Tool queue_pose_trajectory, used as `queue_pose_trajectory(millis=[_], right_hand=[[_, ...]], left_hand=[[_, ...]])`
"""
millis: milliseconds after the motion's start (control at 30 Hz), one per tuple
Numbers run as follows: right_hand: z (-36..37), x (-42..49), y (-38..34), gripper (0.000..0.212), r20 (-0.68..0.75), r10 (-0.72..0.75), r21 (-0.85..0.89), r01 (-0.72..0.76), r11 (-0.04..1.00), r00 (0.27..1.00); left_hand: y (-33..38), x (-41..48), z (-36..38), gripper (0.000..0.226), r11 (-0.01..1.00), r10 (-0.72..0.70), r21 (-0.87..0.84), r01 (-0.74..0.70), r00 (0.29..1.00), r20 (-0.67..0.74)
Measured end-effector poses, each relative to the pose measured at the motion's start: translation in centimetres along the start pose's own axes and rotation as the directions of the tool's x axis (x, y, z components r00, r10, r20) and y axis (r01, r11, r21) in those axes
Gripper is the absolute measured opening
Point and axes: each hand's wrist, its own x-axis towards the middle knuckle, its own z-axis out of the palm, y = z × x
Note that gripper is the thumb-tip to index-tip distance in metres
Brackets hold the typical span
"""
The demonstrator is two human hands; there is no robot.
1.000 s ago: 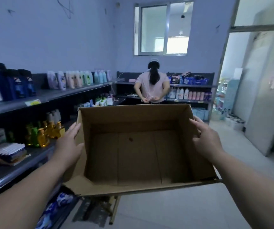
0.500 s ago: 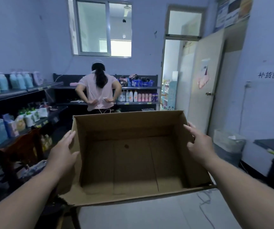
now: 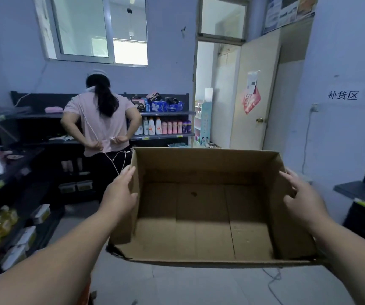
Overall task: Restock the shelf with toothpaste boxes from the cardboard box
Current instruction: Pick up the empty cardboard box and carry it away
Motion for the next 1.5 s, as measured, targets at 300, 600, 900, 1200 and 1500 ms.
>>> queue_pose_trajectory(millis=[300, 600, 900, 1200, 1500], right_hand=[[5.4, 10.9, 4.7, 0.064, -0.068, 0.116, -0.016, -0.118, 0.993, 0.991], [9.5, 26.8, 12.0, 0.063, -0.083, 0.188, -0.033, -0.191, 0.981, 0.979], [14.2, 39.0, 19.7, 0.064, -0.172, 0.232, -0.087, -0.249, 0.965, 0.957], [19.6, 53.6, 25.8, 0.064, -0.296, 0.310, -0.119, -0.357, 0.926, 0.904], [22.4, 65.0, 33.7, 0.064, -0.376, 0.389, -0.143, -0.468, 0.872, 0.841]], left_hand=[[0.2, 14.5, 8.7, 0.076, 0.996, 0.076, 0.042, -0.078, 0.995, 0.058], [3.9, 30.8, 19.5, 0.078, 0.994, 0.088, 0.057, -0.094, 0.992, 0.094], [5.8, 46.3, 32.6, 0.079, 0.987, 0.159, 0.013, -0.163, 0.975, 0.158], [8.5, 66.8, 46.5, 0.080, 0.947, 0.321, -0.112, -0.302, 0.913, 0.252], [14.6, 80.0, 59.0, 0.079, 0.922, 0.386, -0.132, -0.363, 0.870, 0.307]])
